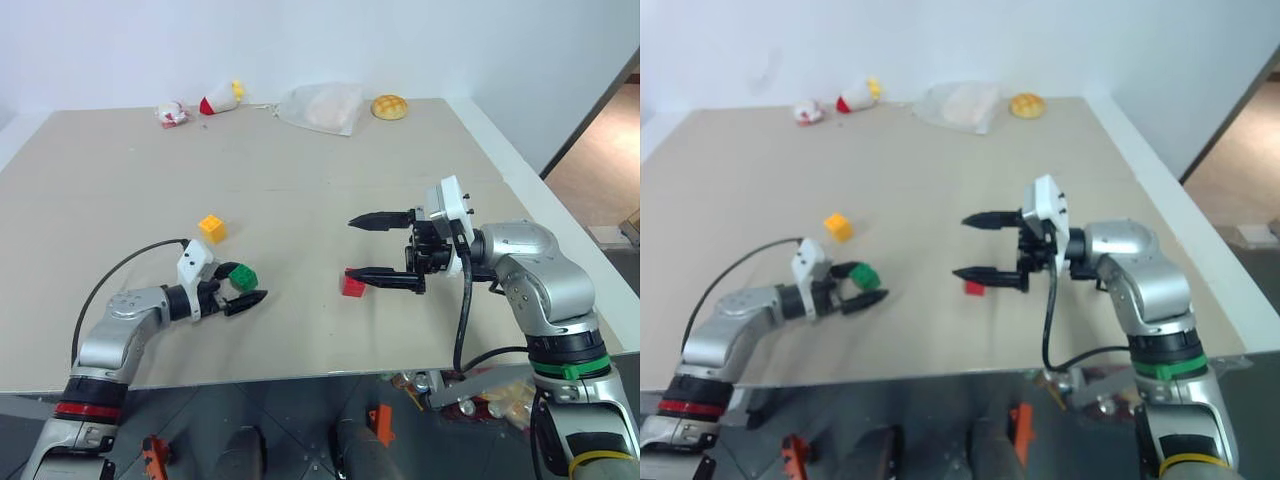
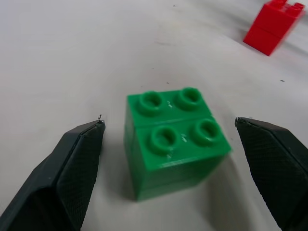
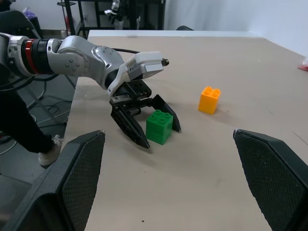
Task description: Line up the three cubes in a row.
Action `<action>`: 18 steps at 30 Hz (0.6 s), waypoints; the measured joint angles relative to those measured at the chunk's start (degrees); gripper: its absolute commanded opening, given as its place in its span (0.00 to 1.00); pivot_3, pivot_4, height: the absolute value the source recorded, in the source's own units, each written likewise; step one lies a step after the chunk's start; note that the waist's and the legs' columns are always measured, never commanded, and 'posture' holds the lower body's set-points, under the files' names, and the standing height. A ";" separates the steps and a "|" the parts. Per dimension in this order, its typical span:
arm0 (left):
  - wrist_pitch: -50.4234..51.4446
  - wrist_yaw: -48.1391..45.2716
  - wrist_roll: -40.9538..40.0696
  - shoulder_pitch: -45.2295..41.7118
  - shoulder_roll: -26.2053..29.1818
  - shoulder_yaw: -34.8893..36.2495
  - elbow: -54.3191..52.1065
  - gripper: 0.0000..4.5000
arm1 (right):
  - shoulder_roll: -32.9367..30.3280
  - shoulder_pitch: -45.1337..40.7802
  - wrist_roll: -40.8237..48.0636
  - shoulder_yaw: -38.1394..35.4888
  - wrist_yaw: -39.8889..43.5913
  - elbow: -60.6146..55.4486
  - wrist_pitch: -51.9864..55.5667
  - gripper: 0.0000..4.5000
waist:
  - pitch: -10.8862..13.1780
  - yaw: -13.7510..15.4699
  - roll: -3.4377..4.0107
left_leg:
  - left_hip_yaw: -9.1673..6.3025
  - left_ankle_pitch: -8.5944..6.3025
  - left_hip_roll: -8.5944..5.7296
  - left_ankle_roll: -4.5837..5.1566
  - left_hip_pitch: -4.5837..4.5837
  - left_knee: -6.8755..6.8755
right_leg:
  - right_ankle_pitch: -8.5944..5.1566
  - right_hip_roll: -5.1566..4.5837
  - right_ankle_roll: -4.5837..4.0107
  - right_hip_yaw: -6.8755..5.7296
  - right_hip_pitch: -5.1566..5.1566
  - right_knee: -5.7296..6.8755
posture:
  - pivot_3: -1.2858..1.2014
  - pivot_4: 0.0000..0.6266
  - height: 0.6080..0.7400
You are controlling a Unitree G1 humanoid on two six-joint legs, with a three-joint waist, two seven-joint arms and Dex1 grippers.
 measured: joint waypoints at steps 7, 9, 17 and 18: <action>-0.04 -0.15 0.10 0.54 0.09 0.52 0.03 0.30 | -0.34 0.34 -0.04 0.00 -0.80 0.04 -0.37 1.00 | 0.00 -0.01 0.00 | 0.02 0.00 0.00 0.00 0.00 0.01 | 0.01 -0.01 0.02 0.02 0.00 0.00 | 0.52 0.24 1.00; -0.12 -0.63 0.42 0.53 0.48 0.39 0.00 0.30 | -0.37 0.35 -0.04 0.00 -0.85 0.04 -0.38 1.00 | 0.00 -0.03 0.00 | 0.02 0.00 0.00 0.00 0.00 0.01 | 0.01 -0.01 0.02 0.02 0.00 0.00 | 0.52 0.24 1.00; -7.92 -6.98 7.12 -7.90 -0.36 -6.77 7.56 0.30 | -2.34 4.67 2.03 -0.42 -0.65 -3.25 1.55 1.00 | 0.00 1.01 0.00 | 0.02 0.01 -0.02 -0.01 -0.05 0.13 | -0.05 -0.07 0.08 -0.10 0.17 -0.03 | 0.52 0.24 1.00; -9.25 -8.04 7.93 -9.60 -1.13 -8.15 9.05 0.30 | -2.92 5.76 2.23 -0.42 -0.36 -3.89 1.65 1.00 | 0.00 1.06 -0.01 | 0.02 0.01 -0.03 -0.01 -0.09 0.19 | -0.04 -0.07 0.11 -0.09 0.19 -0.07 | 0.52 0.24 1.00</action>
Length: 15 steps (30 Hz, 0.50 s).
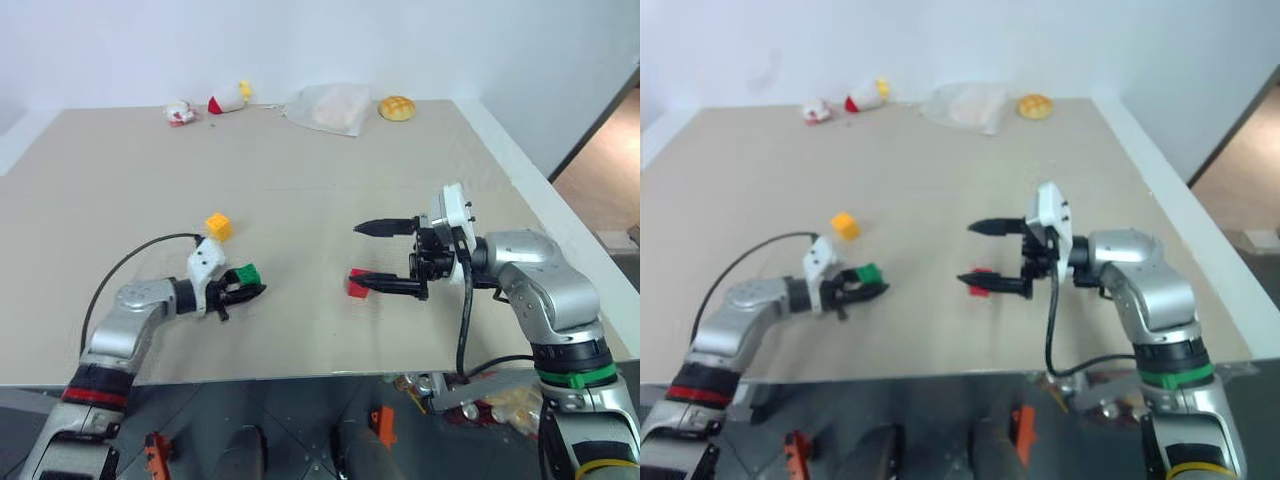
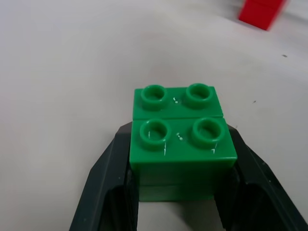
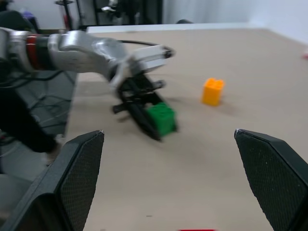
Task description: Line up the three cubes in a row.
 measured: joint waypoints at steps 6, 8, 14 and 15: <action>-7.68 -6.80 2.62 -11.77 -5.06 -3.44 14.23 0.30 | -5.43 8.52 -0.53 -2.00 0.91 -0.53 -1.28 1.00 | 0.04 -0.25 -0.06 | 0.15 -0.01 -0.05 0.01 -0.02 0.05 | 0.02 -0.06 0.13 0.10 -0.03 -0.05 | 0.52 0.24 1.00; -9.37 -8.66 3.31 -14.27 -6.19 -3.95 17.50 0.30 | -6.03 9.50 -0.51 -3.14 0.56 -0.54 -1.56 1.00 | 0.04 -0.72 -0.06 | 0.14 -0.02 -0.03 0.02 0.00 0.03 | 0.02 -0.03 0.12 0.10 -0.02 -0.04 | 0.52 0.24 1.00; -13.41 -13.32 5.52 -18.35 -9.48 -5.56 27.48 0.30 | -6.70 12.44 -0.35 -6.07 -1.71 -0.80 -1.72 1.00 | 0.04 -1.16 -0.08 | 0.14 -0.04 0.00 0.05 0.01 0.03 | 0.02 0.02 0.13 0.12 -0.01 -0.03 | 0.52 0.24 1.00; -13.55 -13.57 5.76 -18.60 -9.70 -5.55 27.80 0.30 | -6.70 12.54 -0.34 -6.07 -1.80 -0.82 -1.72 1.00 | 0.04 -1.09 -0.07 | 0.14 -0.03 -0.01 0.05 0.01 0.04 | 0.02 0.02 0.13 0.13 -0.01 -0.03 | 0.52 0.24 1.00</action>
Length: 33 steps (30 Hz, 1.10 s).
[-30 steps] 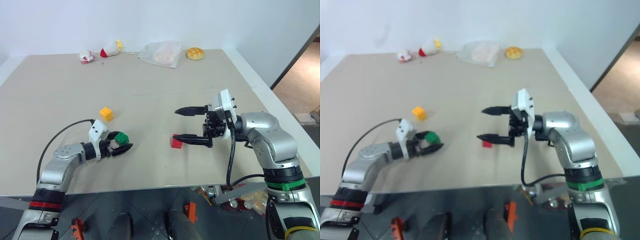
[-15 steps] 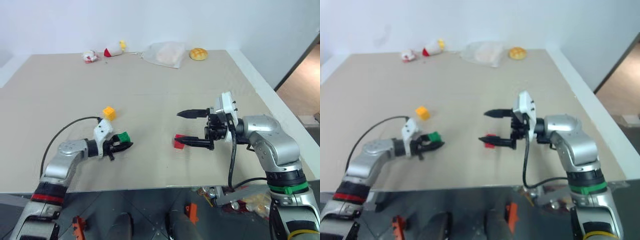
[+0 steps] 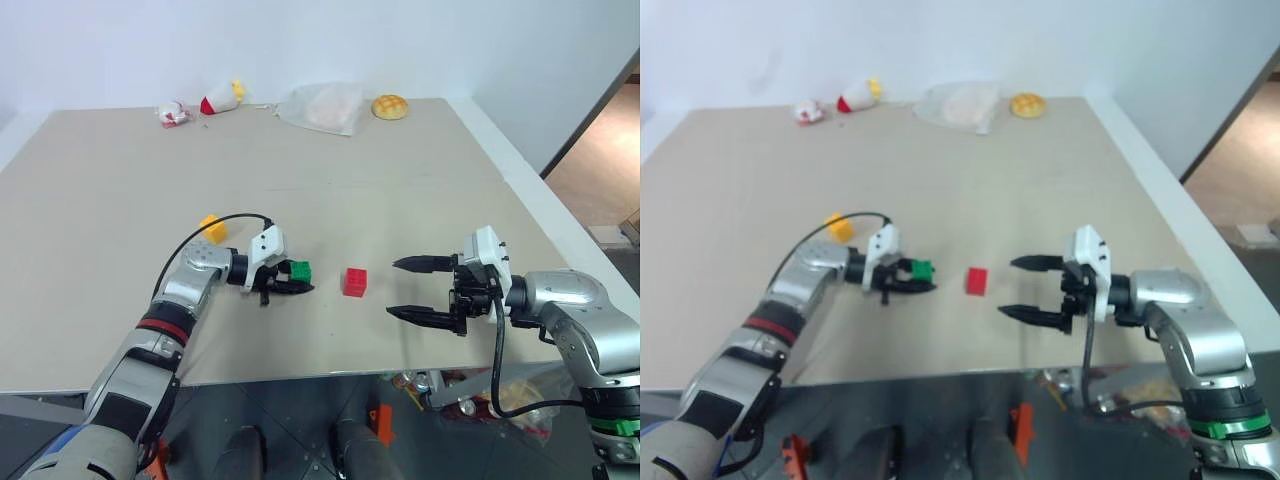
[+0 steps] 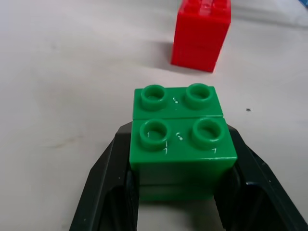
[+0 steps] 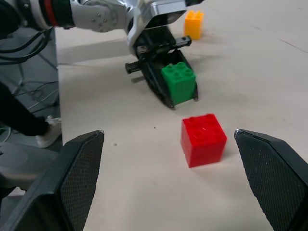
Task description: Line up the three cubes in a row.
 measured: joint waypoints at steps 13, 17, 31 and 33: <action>-0.74 -2.95 0.94 1.58 -0.45 0.26 -2.15 0.30 | 0.08 0.38 0.09 0.03 -1.22 -0.89 -0.19 1.00 | 0.00 0.03 0.00 | 0.00 -0.01 -0.03 0.01 0.00 0.00 | -0.03 -0.04 0.06 0.01 0.03 0.00 | 0.52 0.24 1.00; -0.54 -2.99 0.96 1.67 -0.52 0.45 -2.27 0.30 | 0.41 0.09 0.03 0.55 -1.23 -0.85 -0.31 1.00 | 0.00 0.03 0.00 | 0.00 -0.01 -0.03 0.01 0.01 0.01 | -0.03 -0.03 0.06 0.01 0.04 0.00 | 0.52 0.24 1.00; -3.03 -2.09 1.20 3.40 0.46 0.83 -1.53 0.90 | 0.52 -1.49 -0.06 1.16 -1.00 -0.67 -0.33 1.00 | 0.03 -0.37 -0.05 | 0.17 0.35 0.01 0.48 0.08 0.58 | 0.19 -0.03 -0.14 0.14 0.18 0.02 | 0.52 0.24 1.00; -3.13 -2.32 1.09 5.45 3.84 1.57 -4.27 0.90 | 0.46 -1.56 -0.04 1.17 -0.86 -0.56 -0.29 1.00 | 0.04 -1.35 -0.07 | 0.24 0.35 0.08 0.48 0.17 0.56 | 0.27 -0.01 -0.18 0.17 0.17 0.04 | 0.52 0.24 1.00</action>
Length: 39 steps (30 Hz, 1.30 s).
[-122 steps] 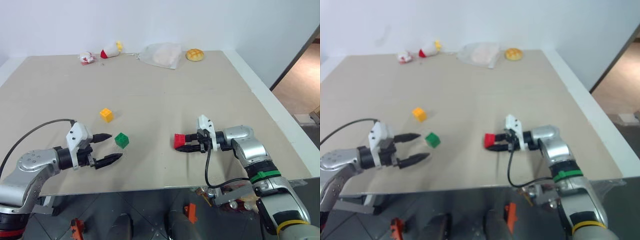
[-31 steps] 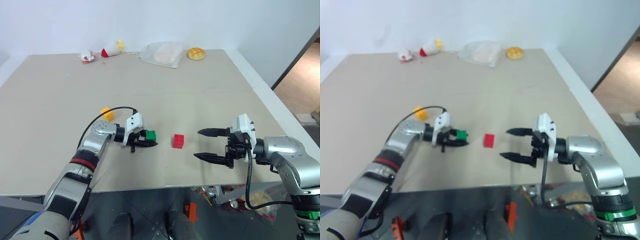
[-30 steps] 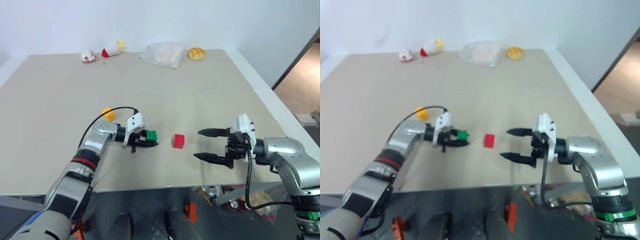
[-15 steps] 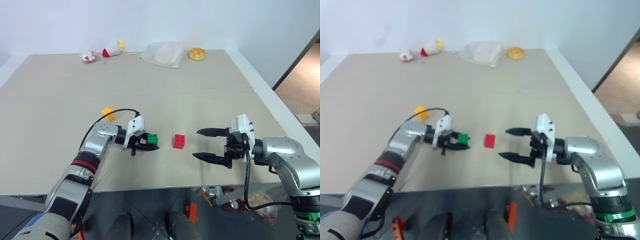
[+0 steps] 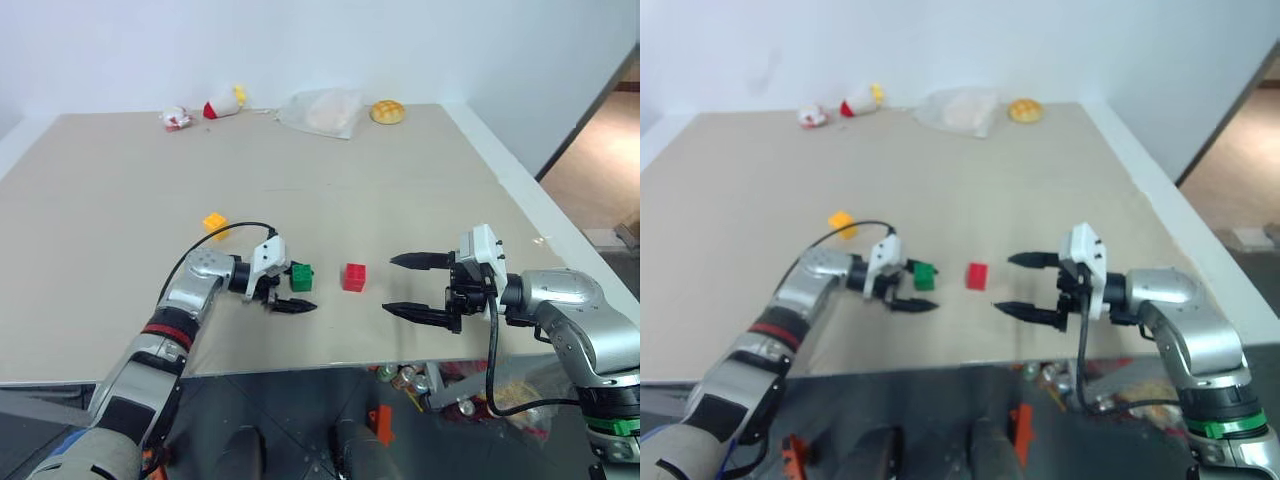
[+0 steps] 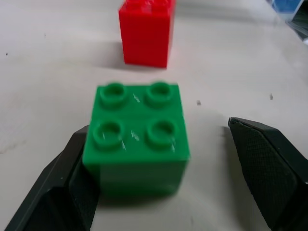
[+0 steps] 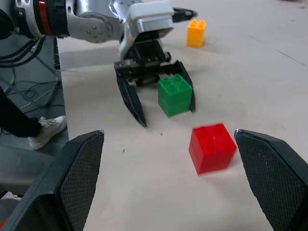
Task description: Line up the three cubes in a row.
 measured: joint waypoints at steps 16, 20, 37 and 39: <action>12.91 11.50 -8.87 20.47 15.28 15.29 -22.29 0.90 | 3.63 -5.95 0.01 2.95 -1.23 1.88 0.13 1.00 | 0.01 -0.05 -0.02 | 0.08 -0.01 0.06 -0.01 -0.27 -0.82 | 0.05 0.11 0.13 0.14 -0.59 0.10 | 0.52 0.24 1.00; 18.51 18.15 -12.29 23.87 13.83 20.13 -28.96 0.90 | 7.41 -9.57 -0.82 4.04 -4.74 2.16 0.10 1.00 | 0.02 -0.07 -0.03 | 0.08 -0.01 0.05 -0.01 -0.24 -0.80 | 0.07 0.08 0.15 0.15 -0.59 0.11 | 0.52 0.24 1.00; 16.53 33.56 -8.41 16.13 8.77 22.48 -15.06 0.90 | 9.54 -10.63 -1.03 6.47 -6.33 -0.11 0.65 1.00 | 0.03 0.48 -0.14 | 0.13 0.01 0.01 -0.04 -0.23 -0.77 | 0.11 0.05 0.20 0.11 -0.53 0.09 | 0.52 0.24 1.00; 14.78 33.62 -7.66 12.51 8.53 21.99 -10.67 0.90 | 9.56 -10.60 -0.83 6.43 -6.52 -0.61 0.67 1.00 | 0.01 0.57 -0.17 | 0.15 0.01 0.01 -0.04 -0.23 -0.77 | 0.12 0.04 0.21 0.13 -0.54 0.08 | 0.52 0.24 1.00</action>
